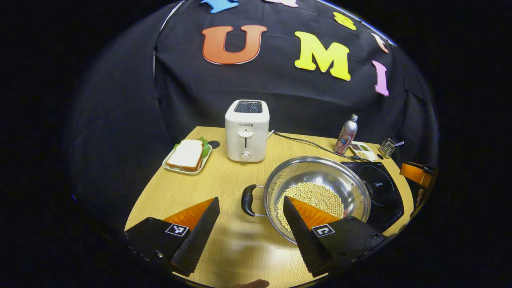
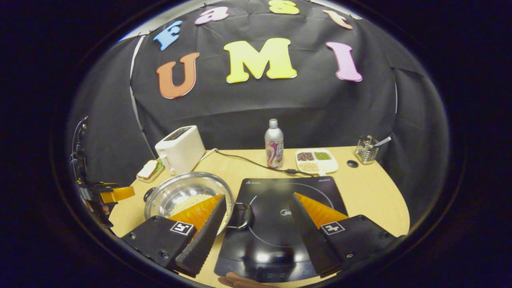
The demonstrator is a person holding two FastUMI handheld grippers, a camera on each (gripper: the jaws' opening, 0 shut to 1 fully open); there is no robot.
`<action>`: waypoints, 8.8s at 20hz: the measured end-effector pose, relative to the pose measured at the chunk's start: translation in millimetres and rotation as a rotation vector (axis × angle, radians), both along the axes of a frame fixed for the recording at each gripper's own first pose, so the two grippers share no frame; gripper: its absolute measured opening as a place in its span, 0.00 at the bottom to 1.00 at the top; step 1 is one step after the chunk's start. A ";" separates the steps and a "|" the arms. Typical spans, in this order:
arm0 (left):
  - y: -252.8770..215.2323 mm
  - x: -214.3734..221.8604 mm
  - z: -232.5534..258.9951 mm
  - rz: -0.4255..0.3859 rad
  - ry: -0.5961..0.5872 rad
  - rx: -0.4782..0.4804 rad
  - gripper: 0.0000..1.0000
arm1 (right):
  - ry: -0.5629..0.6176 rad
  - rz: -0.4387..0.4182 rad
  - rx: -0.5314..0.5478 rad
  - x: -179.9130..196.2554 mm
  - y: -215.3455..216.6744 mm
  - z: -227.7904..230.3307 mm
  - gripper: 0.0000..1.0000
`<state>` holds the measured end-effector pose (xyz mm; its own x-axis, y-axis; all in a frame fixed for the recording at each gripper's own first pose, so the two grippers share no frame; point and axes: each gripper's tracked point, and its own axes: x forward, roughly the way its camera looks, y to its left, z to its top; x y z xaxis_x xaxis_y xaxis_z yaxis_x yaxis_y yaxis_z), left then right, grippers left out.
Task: First push the handle of the pot to place it horizontally, then grasp the pot with both hands and set it on the induction cooktop.
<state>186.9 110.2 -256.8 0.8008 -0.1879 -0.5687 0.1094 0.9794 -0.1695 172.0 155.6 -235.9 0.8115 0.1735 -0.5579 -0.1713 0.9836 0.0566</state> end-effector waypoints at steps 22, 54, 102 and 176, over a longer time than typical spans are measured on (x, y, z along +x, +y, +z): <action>-19.5 50.2 -71.8 -0.079 0.140 0.068 0.64 | 0.260 0.029 -0.139 39.1 36.1 -114.9 0.74; 20.2 -42.1 67.2 -0.090 0.169 -0.023 0.58 | 0.202 0.192 -0.249 -6.8 14.0 25.7 0.58; -238.5 29.8 8.0 -0.219 0.160 -0.045 0.57 | 0.256 0.018 -0.170 76.5 -225.8 -43.1 0.60; -102.0 -339.0 292.0 0.068 -0.739 0.005 0.95 | -0.740 -0.198 0.050 -315.8 -273.1 254.4 1.00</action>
<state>-152.1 8.2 35.2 0.9849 -0.1230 0.1220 0.1323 0.9887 -0.0709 -143.8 -117.5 18.5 0.9890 -0.0036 0.1476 -0.0025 0.9992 0.0410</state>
